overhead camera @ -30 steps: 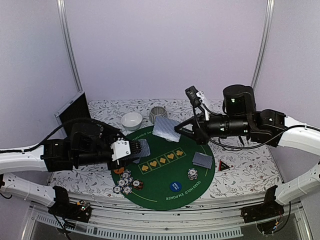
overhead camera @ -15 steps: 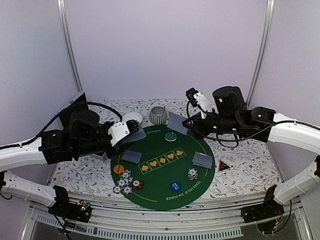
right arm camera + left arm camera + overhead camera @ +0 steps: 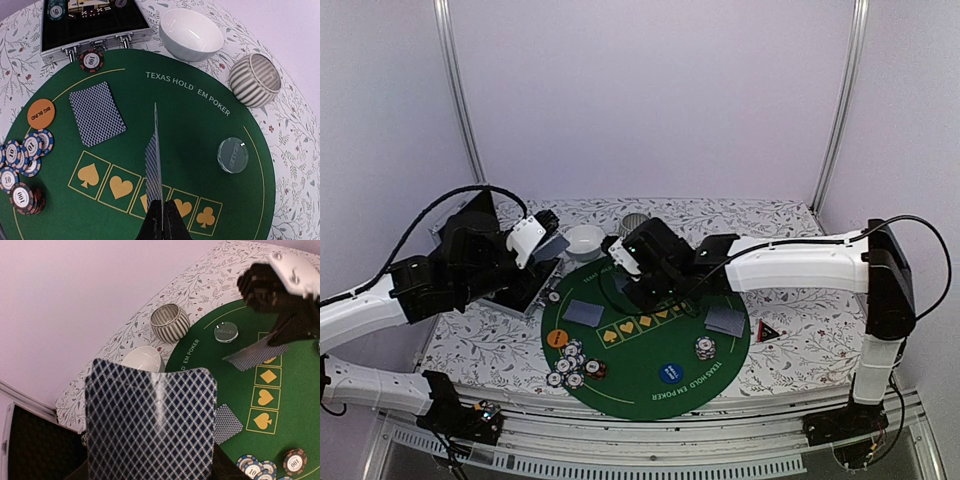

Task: Distribute texas hold em gaming equipment
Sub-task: Flop the poker card in the community card area.

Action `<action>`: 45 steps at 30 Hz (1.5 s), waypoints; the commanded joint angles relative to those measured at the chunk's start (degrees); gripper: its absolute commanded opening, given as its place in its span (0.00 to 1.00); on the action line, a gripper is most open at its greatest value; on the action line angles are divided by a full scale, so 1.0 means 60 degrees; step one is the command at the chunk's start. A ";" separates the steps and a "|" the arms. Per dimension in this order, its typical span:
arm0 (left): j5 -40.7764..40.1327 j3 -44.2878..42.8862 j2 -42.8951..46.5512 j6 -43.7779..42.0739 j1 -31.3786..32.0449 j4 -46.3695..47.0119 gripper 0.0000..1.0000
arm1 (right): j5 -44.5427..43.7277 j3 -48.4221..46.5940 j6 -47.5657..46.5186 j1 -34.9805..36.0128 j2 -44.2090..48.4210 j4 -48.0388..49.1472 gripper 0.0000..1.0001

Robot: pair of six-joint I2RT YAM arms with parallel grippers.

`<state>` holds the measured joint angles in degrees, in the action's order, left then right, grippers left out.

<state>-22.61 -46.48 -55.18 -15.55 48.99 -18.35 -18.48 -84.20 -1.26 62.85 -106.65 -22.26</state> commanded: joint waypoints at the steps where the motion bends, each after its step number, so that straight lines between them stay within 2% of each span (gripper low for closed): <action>1: -0.0064 0.0232 0.0328 0.0495 -0.0444 0.0226 0.52 | -0.0783 -0.1080 -0.1105 0.0359 -0.1391 0.0033 0.02; 8: 0.0426 0.0393 0.0480 0.0530 -0.0683 0.0420 0.53 | -0.2550 -0.1596 -0.2489 0.1108 -0.2627 -0.0120 0.02; 13: 0.0630 0.0451 0.0495 0.0530 -0.0709 0.0466 0.53 | -0.2855 -0.1491 -0.2849 0.1620 -0.3114 -0.0658 0.02; 17: 0.0691 0.0481 0.0495 0.0524 -0.0723 0.0507 0.53 | -0.1995 -0.1426 -0.3313 0.1945 -0.3395 -0.0930 0.02; 29: 0.0975 0.0479 0.0443 0.0558 -0.0796 0.0580 0.53 | 0.0482 -0.2024 -0.2960 0.1825 -0.3830 -0.1211 0.02; 40: 0.1189 0.0481 0.0381 0.0564 -0.0809 0.0597 0.53 | 0.0342 -0.2184 -0.2615 0.1470 -0.3870 -0.1650 0.02; 45: 0.1176 0.0495 0.0379 0.0554 -0.0816 0.0592 0.53 | 0.0722 -0.2241 -0.2545 0.1406 -0.3932 -0.1566 0.02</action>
<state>-15.99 -44.05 -53.10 -12.56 45.28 -16.64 -16.23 -96.40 -17.80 72.03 -128.66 -30.63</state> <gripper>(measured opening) 0.533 0.025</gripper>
